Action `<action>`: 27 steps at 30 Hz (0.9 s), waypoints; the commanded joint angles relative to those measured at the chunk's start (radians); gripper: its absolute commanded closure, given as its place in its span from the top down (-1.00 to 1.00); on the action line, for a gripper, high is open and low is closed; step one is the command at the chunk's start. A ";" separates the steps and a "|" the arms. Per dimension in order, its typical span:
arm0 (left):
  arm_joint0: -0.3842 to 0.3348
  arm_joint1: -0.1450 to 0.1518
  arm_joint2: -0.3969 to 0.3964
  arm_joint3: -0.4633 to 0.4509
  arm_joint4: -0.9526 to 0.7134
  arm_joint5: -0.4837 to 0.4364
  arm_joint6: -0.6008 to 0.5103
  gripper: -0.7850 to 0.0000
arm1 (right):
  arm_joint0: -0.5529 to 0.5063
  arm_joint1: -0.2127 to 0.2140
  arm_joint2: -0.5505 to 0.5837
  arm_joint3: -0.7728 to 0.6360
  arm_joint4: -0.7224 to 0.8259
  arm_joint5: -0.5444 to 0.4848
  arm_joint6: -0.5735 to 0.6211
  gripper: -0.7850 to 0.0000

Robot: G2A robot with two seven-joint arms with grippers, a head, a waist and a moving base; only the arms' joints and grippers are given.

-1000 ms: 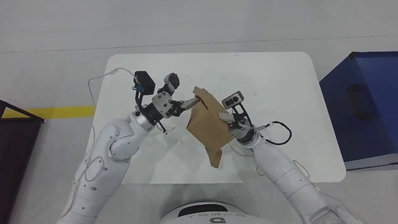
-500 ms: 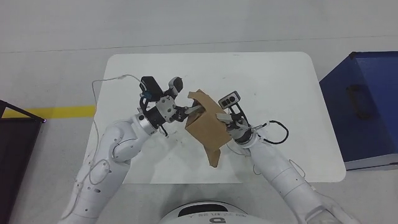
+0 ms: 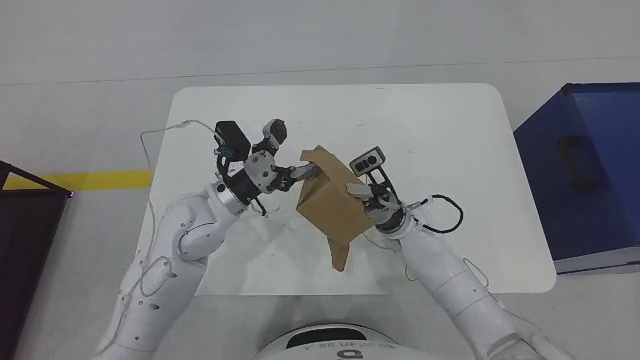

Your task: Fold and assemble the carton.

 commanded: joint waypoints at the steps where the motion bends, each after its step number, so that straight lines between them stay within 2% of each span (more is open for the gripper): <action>1: 0.001 0.001 -0.021 -0.001 -0.019 0.013 0.000 1.00 | -0.001 0.000 0.002 -0.001 -0.001 0.000 0.000 -1.00; 7: 0.026 0.006 -0.067 -0.036 -0.029 0.015 0.025 1.00 | -0.001 0.000 0.002 -0.001 -0.001 0.000 0.000 -1.00; 9: 0.038 0.007 -0.078 -0.051 -0.029 0.010 0.039 1.00 | -0.004 0.002 0.007 -0.010 -0.023 -0.003 -0.038 -1.00; 15: 0.067 0.015 -0.116 -0.099 0.033 -0.062 0.078 1.00 | -0.034 0.015 0.045 -0.062 -0.116 -0.010 -0.110 -1.00; 19: 0.076 0.023 -0.138 -0.144 0.199 -0.083 0.084 1.00 | -0.049 0.021 0.060 -0.090 -0.159 -0.009 -0.137 -1.00; 21: 0.082 0.026 -0.135 -0.163 0.337 -0.055 0.097 1.00 | -0.055 0.023 0.065 -0.099 -0.178 -0.013 -0.147 -1.00; 27: 0.095 0.029 -0.100 -0.172 0.590 0.022 0.127 1.00 | -0.068 0.027 0.069 -0.120 -0.223 -0.022 -0.168 -1.00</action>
